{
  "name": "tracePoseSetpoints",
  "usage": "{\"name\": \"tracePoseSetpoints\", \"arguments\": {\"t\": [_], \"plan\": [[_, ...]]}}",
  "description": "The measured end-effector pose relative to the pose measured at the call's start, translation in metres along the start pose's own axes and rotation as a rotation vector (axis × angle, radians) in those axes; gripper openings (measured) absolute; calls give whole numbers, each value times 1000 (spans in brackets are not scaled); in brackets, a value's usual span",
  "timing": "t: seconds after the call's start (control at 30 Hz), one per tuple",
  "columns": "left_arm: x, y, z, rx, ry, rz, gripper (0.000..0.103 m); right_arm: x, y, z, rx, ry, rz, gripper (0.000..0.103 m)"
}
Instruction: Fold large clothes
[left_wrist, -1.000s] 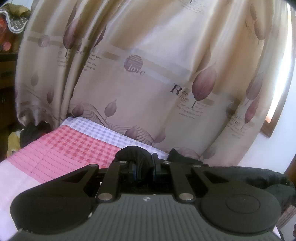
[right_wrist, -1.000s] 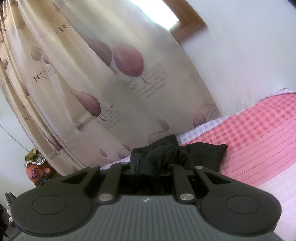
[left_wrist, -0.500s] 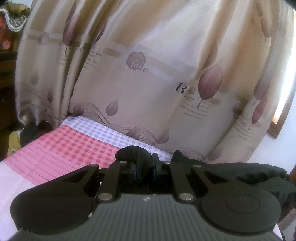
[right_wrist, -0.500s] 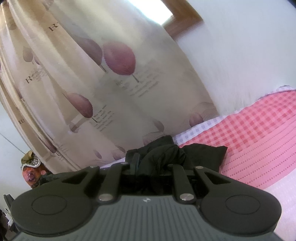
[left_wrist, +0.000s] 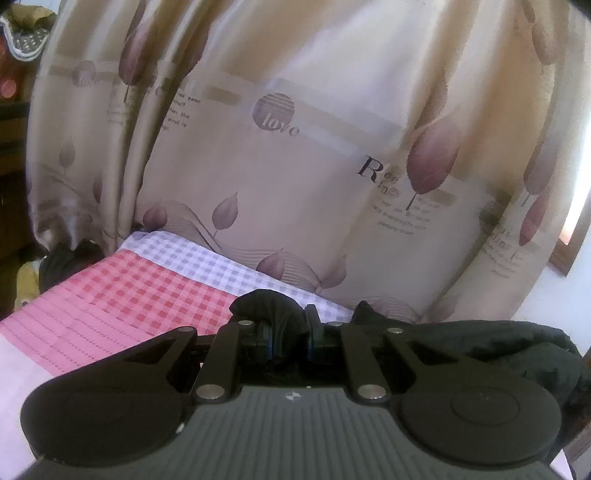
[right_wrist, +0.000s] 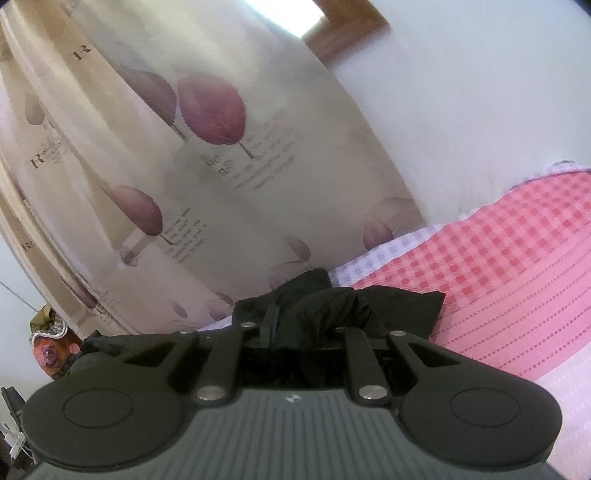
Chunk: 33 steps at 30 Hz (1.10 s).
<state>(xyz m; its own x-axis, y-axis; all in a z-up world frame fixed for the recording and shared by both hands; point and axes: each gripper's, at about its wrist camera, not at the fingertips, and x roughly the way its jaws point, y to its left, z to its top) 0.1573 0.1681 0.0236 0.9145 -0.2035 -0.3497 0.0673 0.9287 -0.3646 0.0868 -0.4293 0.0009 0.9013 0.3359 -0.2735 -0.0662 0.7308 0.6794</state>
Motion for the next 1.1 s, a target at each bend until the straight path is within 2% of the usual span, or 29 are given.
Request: {"name": "tracePoseSetpoints", "arguments": {"t": [0.5,1.1], "plan": [[35,2,-1,-9,29,31,21,33,-17,4,40,30,-53,16],[68,2,-10,30,56,79,26,65,-34,1,39,55,-107,16]]}}
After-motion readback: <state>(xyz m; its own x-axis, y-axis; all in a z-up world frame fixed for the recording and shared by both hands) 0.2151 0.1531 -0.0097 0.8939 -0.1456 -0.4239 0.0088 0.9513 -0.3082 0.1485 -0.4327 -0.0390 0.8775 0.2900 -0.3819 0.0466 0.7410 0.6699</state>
